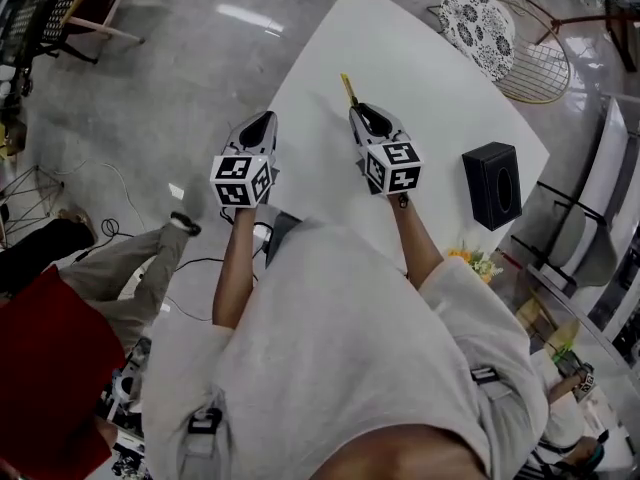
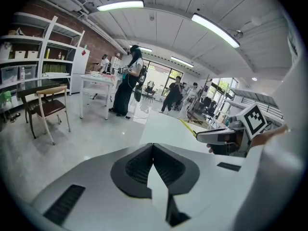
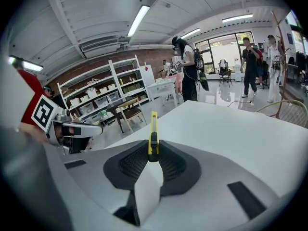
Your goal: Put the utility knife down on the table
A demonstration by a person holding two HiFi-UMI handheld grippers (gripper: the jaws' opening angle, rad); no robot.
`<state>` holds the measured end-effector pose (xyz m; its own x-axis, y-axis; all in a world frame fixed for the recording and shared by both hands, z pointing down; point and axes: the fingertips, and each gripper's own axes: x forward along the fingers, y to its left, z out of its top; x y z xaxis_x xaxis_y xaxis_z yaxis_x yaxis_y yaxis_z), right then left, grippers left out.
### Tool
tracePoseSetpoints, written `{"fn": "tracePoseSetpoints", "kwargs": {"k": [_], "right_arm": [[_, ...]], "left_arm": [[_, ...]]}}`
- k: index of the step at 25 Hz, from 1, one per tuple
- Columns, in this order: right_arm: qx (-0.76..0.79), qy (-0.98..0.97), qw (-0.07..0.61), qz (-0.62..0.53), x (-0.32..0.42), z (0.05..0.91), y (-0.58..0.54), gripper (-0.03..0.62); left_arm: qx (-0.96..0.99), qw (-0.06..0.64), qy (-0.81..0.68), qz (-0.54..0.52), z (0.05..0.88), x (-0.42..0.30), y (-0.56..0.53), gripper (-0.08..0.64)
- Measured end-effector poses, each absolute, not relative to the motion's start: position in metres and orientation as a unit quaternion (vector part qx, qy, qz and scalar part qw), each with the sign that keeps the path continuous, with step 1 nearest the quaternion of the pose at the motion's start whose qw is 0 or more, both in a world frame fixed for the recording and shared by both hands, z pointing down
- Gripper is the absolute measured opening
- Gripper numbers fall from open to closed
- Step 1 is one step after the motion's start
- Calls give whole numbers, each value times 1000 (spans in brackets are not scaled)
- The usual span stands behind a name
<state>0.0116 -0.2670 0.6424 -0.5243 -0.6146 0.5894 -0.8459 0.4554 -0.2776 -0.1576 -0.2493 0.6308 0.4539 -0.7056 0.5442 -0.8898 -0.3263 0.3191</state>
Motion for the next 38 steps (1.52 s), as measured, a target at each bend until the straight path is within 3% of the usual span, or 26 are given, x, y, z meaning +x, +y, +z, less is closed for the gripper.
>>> {"fn": "tracePoseSetpoints", "kwargs": {"k": [18,38], "right_arm": [[452,-820,232,265,-7,657,-334,83],[446,-773,355,279,-1,710,-359,83]], "left_arm": [[798,307,-495,156,634,-157,-248,20],[796,311,-497,152,635,-150,-240,20]]}}
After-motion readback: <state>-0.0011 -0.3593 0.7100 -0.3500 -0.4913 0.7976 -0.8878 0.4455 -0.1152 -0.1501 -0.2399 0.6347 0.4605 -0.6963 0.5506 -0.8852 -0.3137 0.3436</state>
